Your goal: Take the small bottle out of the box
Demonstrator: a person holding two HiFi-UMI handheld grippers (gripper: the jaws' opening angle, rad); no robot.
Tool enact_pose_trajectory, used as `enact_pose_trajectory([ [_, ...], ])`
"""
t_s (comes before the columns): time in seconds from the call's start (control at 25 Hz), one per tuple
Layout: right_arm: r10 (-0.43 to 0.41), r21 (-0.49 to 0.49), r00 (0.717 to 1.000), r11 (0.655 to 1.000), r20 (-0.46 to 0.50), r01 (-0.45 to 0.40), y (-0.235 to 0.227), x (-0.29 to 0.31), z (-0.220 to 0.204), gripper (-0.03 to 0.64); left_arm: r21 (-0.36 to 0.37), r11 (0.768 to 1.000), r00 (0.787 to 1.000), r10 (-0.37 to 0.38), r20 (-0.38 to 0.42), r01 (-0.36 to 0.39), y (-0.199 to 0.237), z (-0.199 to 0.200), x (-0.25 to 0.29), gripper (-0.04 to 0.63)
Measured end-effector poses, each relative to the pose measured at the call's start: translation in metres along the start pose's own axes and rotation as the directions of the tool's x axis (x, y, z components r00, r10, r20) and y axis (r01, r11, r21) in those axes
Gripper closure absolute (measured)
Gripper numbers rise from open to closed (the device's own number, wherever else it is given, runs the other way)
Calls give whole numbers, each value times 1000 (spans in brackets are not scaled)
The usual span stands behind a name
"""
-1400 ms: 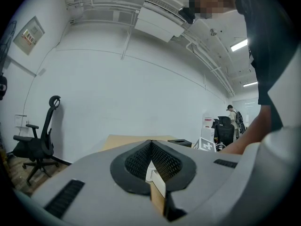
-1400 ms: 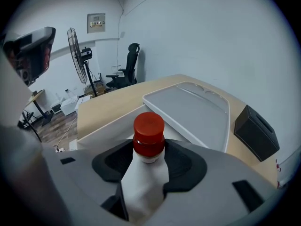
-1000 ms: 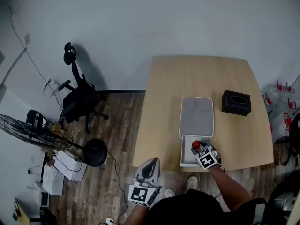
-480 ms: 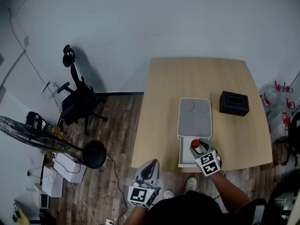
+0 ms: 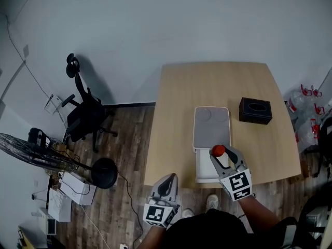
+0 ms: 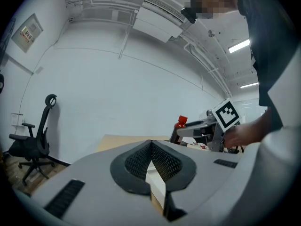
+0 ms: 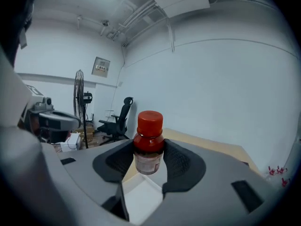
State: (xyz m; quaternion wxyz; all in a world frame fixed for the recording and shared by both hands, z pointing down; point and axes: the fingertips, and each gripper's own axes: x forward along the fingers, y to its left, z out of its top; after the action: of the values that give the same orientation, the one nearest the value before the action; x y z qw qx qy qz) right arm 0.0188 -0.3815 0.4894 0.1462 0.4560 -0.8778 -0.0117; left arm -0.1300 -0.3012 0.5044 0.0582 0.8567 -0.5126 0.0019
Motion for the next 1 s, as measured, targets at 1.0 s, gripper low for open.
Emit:
enact_pose_trajectory([
  [1.0, -56, -19, 981, 998, 183, 60, -16, -46, 68, 407, 25, 999, 999, -47, 19, 46, -16, 11, 17, 584],
])
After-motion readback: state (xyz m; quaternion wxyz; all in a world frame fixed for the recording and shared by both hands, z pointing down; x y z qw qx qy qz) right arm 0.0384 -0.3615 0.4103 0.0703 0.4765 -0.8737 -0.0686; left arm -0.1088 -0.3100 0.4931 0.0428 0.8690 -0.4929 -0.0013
